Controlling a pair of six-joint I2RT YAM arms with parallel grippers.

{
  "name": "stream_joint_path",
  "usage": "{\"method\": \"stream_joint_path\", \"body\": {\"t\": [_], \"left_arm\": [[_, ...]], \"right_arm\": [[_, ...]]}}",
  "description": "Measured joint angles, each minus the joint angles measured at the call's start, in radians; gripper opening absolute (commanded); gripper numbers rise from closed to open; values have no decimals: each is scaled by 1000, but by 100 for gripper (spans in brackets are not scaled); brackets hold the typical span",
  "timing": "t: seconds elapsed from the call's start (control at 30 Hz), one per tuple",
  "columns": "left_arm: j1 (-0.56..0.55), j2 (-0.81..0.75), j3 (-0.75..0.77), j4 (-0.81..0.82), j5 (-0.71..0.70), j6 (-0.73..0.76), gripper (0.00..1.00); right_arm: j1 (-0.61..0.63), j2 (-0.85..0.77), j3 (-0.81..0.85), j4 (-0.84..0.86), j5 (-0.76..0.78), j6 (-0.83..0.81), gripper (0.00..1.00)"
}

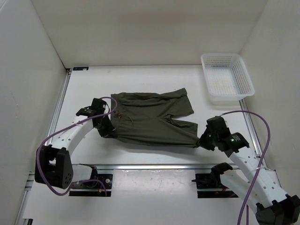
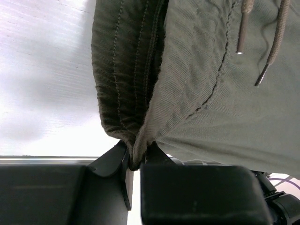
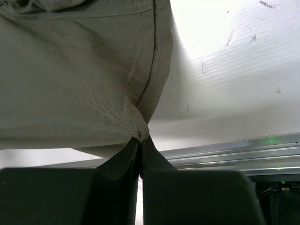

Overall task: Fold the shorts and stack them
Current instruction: Fold the shorts

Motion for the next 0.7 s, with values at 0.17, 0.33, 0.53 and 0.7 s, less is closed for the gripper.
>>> {"method": "stream_joint_path", "body": {"t": [0.17,0.33,0.53,0.7], "left_arm": [[0,-39,18,-27,2,0,10],[1,-31,167,-77,1,2,10],[19,112,372,-82,-12,21,10],[43,302,501,-88,-23,30,10]], "right_arm": [[0,5,4,-8,8,-3,0],[0,97,111,-21,58,-28,0],[0,320,322,61,124,-92,0],[-4,550,484,144,156,-156,0]]}}
